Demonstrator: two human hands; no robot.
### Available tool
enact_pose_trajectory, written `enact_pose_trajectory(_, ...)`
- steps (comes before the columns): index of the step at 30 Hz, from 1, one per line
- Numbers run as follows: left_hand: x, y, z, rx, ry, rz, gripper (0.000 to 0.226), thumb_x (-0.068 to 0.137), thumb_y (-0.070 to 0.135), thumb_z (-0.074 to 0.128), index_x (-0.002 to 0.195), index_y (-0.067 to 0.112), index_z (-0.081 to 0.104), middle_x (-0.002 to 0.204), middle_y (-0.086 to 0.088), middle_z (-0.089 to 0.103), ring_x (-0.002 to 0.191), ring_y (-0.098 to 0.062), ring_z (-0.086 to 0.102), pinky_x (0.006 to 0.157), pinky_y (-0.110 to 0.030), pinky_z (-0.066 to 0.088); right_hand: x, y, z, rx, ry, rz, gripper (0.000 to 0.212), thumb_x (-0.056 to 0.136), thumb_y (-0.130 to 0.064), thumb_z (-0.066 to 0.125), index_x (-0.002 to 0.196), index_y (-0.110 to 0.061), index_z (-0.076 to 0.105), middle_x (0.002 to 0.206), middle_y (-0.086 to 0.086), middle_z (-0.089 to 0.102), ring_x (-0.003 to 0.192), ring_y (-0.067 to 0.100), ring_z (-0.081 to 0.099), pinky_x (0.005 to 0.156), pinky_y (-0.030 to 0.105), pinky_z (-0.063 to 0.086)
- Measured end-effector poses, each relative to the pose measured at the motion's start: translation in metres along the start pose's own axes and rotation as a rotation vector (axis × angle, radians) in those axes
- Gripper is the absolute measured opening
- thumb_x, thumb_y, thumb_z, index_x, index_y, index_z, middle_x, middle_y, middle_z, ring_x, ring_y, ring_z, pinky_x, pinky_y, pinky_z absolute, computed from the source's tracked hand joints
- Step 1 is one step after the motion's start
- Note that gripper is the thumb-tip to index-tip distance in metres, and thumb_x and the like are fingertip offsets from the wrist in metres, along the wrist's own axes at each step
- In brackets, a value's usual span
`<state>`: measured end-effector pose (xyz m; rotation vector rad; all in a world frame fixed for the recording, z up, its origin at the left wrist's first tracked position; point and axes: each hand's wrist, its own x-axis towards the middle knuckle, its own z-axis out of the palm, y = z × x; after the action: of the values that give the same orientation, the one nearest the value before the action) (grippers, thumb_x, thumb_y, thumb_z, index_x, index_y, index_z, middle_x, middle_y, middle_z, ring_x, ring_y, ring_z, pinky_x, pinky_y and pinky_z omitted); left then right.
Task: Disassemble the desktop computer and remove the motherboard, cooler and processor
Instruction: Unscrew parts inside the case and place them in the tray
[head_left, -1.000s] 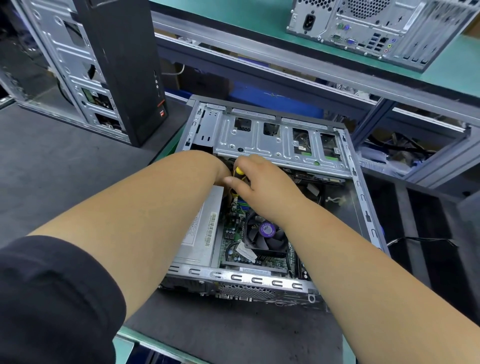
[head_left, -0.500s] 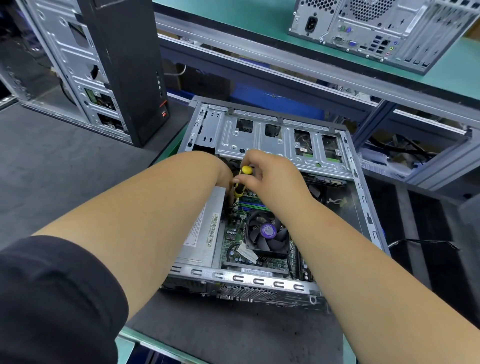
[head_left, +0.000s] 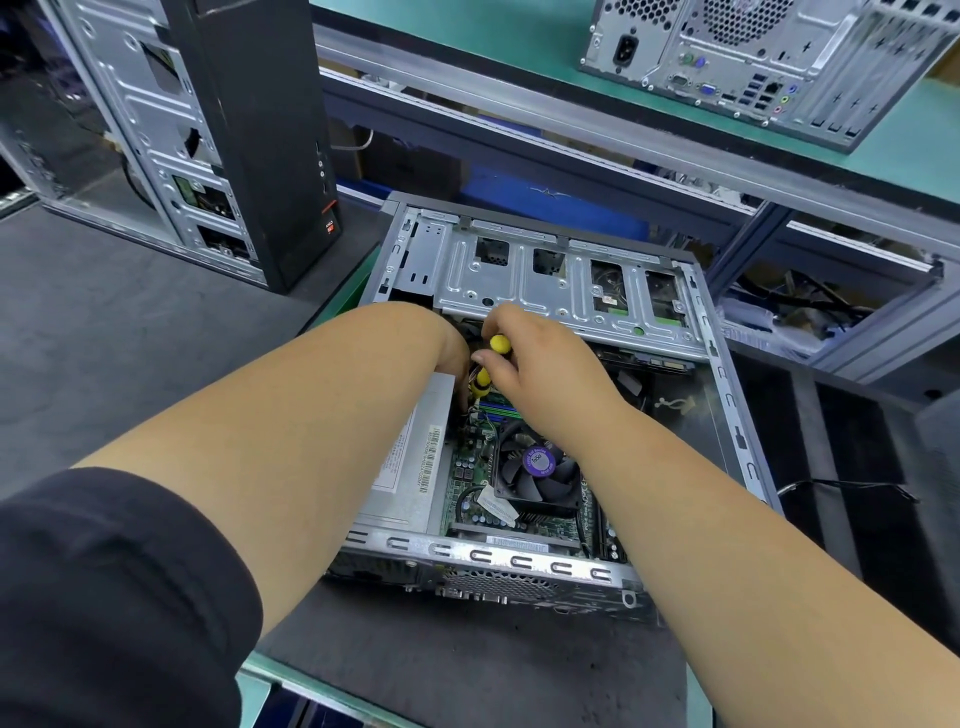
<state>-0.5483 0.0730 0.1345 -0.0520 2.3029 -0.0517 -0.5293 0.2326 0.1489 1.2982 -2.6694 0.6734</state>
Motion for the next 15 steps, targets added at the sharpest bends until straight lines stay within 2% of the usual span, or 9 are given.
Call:
enact_pose_trajectory(3,0.0017,0.0014,0.0009,-0.029,-0.016,-0.007,0.036,0.095,0.031,0.055,0.127,0.015,0.058,0.124,-0.008,0.058,0.103,-0.025,0.058,0.098,-0.041,0.046,-0.0007,-0.0007,-0.0007,0.029,-0.037,-0.007,0.017,0.094,-0.017,0.055,0.108,-0.008,0.053,0.099,0.004,0.054,0.09,0.026,0.048,0.072,0.039,0.041)
enact_pose_trajectory(5,0.0011,0.0011,0.0006,-0.06,0.001,-0.012,0.033,0.095,0.033,0.056,0.121,0.013,0.06,0.113,-0.008,0.059,0.092,-0.024,0.055,0.088,-0.037,0.048,-0.0014,-0.0007,-0.001,0.011,-0.046,-0.017,0.017,0.093,-0.014,0.054,0.108,-0.007,0.057,0.102,0.007,0.055,0.094,0.027,0.049,0.079,0.04,0.043)
enact_pose_trajectory(6,0.0011,0.0005,0.0002,-0.064,0.015,-0.015,0.028,0.095,0.032,0.055,0.114,0.012,0.059,0.104,-0.007,0.058,0.089,-0.024,0.054,0.085,-0.036,0.047,-0.0015,-0.0006,-0.0012,0.003,-0.041,-0.013,0.018,0.093,-0.016,0.054,0.109,-0.008,0.059,0.101,0.007,0.054,0.094,0.027,0.049,0.078,0.039,0.043)
enact_pose_trajectory(8,0.0003,-0.0017,-0.001,-0.049,0.05,-0.018,0.019,0.097,0.03,0.048,0.105,0.014,0.054,0.099,-0.007,0.055,0.09,-0.025,0.054,0.091,-0.039,0.046,-0.0014,-0.0008,-0.0018,-0.007,-0.033,-0.003,0.024,0.094,-0.03,0.058,0.111,-0.013,0.061,0.1,0.003,0.054,0.092,0.022,0.05,0.076,0.035,0.042)
enact_pose_trajectory(11,0.0002,-0.0045,-0.0025,-0.024,0.088,-0.006,0.024,0.1,0.029,0.04,0.114,0.014,0.052,0.119,-0.011,0.055,0.102,-0.026,0.054,0.101,-0.04,0.042,-0.0002,-0.0007,-0.0021,-0.042,-0.015,0.004,0.036,0.089,-0.048,0.062,0.109,-0.018,0.065,0.095,0.0,0.053,0.086,0.017,0.046,0.071,0.031,0.039)
enact_pose_trajectory(13,0.0019,-0.0041,-0.0016,0.006,0.081,0.007,0.032,0.1,0.03,0.041,0.125,0.012,0.052,0.126,-0.011,0.053,0.1,-0.025,0.051,0.099,-0.038,0.041,0.0008,-0.0009,-0.0021,-0.046,0.002,0.012,0.031,0.089,-0.042,0.065,0.106,-0.016,0.067,0.095,0.002,0.053,0.087,0.021,0.049,0.07,0.032,0.04)
enact_pose_trajectory(15,0.0047,-0.0033,0.0002,0.036,0.06,0.016,0.039,0.098,0.034,0.047,0.13,0.011,0.051,0.13,-0.011,0.052,0.106,-0.026,0.052,0.101,-0.039,0.04,0.0003,-0.0008,-0.0019,-0.02,0.001,0.014,0.025,0.091,-0.032,0.065,0.11,-0.015,0.067,0.099,0.003,0.054,0.09,0.024,0.052,0.073,0.035,0.044)
